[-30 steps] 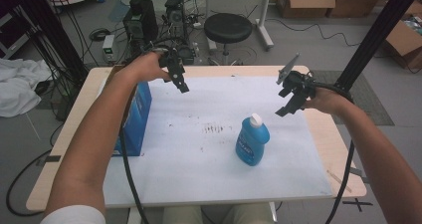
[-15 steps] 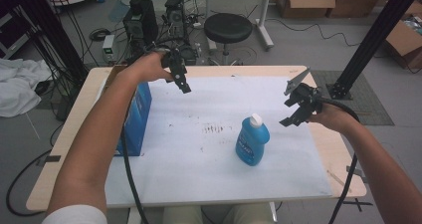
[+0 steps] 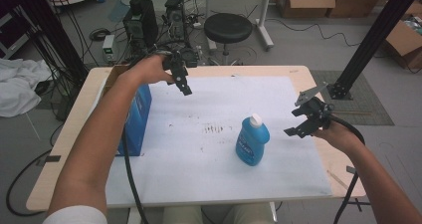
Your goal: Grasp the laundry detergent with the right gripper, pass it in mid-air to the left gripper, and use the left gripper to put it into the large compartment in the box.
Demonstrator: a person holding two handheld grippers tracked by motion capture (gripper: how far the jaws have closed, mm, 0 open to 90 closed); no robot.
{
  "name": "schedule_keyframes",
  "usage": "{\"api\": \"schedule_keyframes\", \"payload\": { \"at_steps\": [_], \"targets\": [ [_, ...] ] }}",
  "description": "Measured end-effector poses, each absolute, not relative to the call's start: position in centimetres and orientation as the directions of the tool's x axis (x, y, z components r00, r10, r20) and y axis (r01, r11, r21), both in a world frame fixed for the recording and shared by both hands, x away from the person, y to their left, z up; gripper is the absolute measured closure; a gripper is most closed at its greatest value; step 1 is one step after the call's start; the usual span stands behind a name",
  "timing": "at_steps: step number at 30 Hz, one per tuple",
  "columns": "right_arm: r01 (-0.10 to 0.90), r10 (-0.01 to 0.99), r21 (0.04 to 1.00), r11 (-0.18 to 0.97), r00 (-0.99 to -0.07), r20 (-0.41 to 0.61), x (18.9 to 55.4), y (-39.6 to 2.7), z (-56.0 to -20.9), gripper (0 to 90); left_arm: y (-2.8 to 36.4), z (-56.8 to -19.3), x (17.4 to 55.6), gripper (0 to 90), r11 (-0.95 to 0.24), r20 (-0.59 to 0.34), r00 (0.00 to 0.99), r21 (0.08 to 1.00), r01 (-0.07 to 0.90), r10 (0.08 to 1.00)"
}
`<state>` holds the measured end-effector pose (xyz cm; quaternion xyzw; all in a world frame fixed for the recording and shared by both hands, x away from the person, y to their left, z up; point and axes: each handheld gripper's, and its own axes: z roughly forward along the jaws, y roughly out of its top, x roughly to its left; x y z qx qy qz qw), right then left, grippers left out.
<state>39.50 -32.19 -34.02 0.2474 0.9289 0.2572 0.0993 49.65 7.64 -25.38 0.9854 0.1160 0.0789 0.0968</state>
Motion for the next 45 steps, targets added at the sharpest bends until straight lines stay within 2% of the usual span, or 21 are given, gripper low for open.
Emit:
{"api": "schedule_keyframes", "payload": {
  "at_steps": [24, 45],
  "targets": [
    [0.464, 0.622, 0.654, 0.598, -0.783, -0.014, 35.0, -33.4, -36.9, 16.8, 7.8, -25.7, 49.4, 21.8, -0.951, 0.131, 0.96, 0.221, 0.216, 0.249],
    [0.442, 0.69, 0.768, 0.463, -0.723, 0.001, 31.0, -32.9, -38.8, 16.6, 7.9, -25.7, 49.4, 21.8, -0.953, 0.137, 0.96, 0.213, 0.214, 0.246]
  ]
}}
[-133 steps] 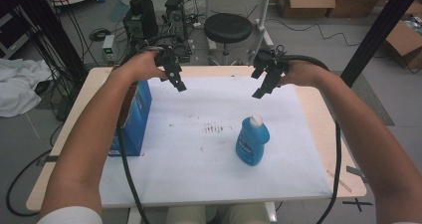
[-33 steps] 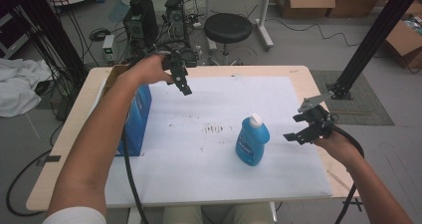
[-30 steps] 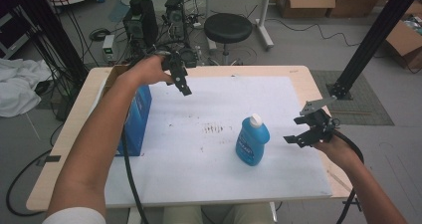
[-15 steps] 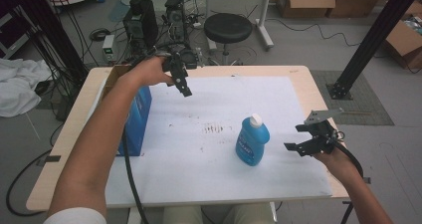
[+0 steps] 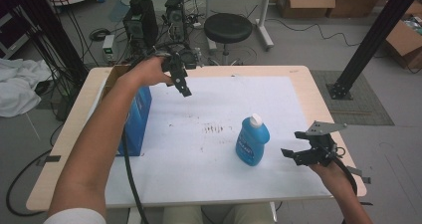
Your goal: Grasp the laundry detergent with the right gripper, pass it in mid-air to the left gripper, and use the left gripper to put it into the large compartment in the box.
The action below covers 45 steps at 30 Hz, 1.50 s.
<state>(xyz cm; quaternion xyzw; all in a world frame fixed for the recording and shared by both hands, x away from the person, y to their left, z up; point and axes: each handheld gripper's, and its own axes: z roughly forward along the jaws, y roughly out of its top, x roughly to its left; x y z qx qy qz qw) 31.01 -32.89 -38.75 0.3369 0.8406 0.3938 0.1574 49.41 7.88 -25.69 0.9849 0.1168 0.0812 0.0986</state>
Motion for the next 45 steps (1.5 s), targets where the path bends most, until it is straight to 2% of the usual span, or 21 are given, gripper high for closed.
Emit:
{"api": "schedule_keyframes", "payload": {
  "at_steps": [27, 45],
  "targets": [
    [0.336, 0.727, 0.902, 0.272, -0.686, 0.037, 26.6, -30.8, -41.2, 16.8, 7.9, -25.9, 49.5, 21.8, -0.956, 0.141, 0.959, 0.203, 0.213, 0.244],
    [0.268, 0.732, 0.939, 0.218, -0.681, 0.024, 25.4, -28.4, -40.7, 17.2, 7.8, -26.0, 49.6, 21.8, -0.957, 0.139, 0.96, 0.195, 0.216, 0.245]
  ]
}}
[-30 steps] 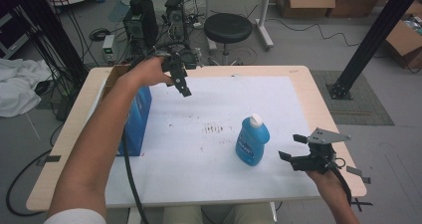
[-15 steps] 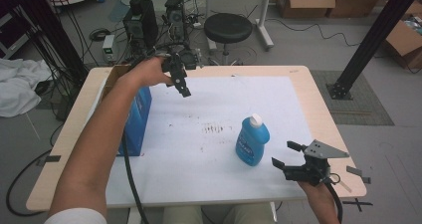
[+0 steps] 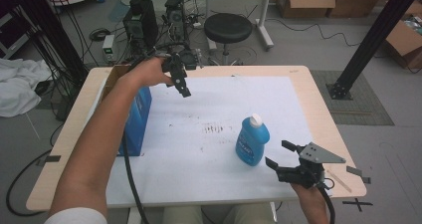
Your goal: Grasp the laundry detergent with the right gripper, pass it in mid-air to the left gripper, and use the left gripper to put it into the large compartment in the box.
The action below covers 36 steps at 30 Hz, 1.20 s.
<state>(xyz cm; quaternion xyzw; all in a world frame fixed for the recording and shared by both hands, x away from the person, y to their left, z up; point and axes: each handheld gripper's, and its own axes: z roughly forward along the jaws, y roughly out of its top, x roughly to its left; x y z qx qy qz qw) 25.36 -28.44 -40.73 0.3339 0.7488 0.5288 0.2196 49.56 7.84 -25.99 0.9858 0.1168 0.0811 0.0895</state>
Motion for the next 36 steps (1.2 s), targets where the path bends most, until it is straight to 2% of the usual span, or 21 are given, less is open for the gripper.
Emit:
{"api": "schedule_keyframes", "payload": {
  "at_steps": [36],
  "targets": [
    [0.241, 0.744, 0.959, 0.147, -0.667, 0.053, 27.2, -24.0, -41.0, 17.2, 7.8, -26.2, 49.6, 21.8, -0.959, 0.14, 0.961, 0.192, 0.209, 0.238]
  ]
}}
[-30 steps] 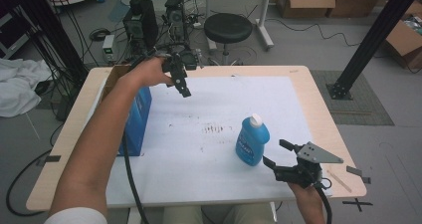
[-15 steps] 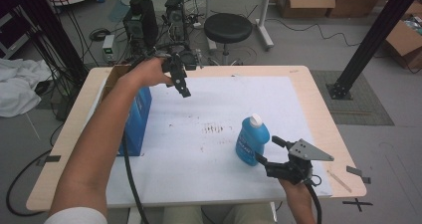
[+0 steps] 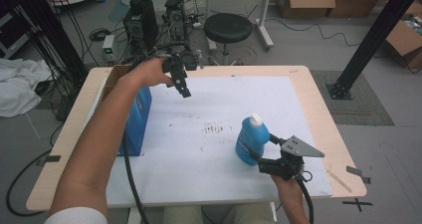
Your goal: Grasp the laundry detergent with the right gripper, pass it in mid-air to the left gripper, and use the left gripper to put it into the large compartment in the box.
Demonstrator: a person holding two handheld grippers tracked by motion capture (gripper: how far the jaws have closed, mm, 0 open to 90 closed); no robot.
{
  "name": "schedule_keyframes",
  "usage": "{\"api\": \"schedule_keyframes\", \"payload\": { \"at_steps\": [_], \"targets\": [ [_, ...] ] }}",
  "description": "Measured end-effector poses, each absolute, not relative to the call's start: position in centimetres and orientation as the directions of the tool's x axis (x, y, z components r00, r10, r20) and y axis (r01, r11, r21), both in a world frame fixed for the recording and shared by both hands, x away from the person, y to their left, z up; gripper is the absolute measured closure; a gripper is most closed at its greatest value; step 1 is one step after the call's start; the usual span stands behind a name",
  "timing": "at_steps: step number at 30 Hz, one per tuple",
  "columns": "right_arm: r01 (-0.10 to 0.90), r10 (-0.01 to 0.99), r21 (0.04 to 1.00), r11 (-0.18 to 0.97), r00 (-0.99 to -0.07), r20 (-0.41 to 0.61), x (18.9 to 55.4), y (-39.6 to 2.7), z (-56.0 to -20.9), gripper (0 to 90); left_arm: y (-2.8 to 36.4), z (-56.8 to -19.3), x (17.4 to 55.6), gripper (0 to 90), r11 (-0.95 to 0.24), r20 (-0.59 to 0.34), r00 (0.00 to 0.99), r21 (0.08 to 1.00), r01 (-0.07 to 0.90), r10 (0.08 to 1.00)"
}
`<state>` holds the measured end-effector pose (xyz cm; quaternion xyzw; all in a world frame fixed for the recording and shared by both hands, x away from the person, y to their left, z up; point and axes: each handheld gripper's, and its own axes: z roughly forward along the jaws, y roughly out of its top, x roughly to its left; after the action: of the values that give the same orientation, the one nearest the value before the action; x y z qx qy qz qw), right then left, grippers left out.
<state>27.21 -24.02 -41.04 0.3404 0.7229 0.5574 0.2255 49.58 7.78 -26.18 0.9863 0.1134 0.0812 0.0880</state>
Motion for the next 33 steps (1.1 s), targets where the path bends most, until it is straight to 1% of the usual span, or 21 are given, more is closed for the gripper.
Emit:
{"api": "schedule_keyframes", "payload": {
  "at_steps": [26, 33],
  "targets": [
    [0.243, 0.786, 0.963, 0.114, -0.615, 0.063, 28.4, -22.1, -41.6, 17.9, 7.9, -26.3, 49.5, 21.9, -0.956, 0.135, 0.959, 0.198, 0.219, 0.247],
    [0.239, 0.794, 0.965, 0.107, -0.605, 0.062, 28.5, -22.0, -41.7, 20.0, 7.9, -26.3, 49.6, 21.9, -0.958, 0.136, 0.961, 0.191, 0.214, 0.241]
  ]
}}
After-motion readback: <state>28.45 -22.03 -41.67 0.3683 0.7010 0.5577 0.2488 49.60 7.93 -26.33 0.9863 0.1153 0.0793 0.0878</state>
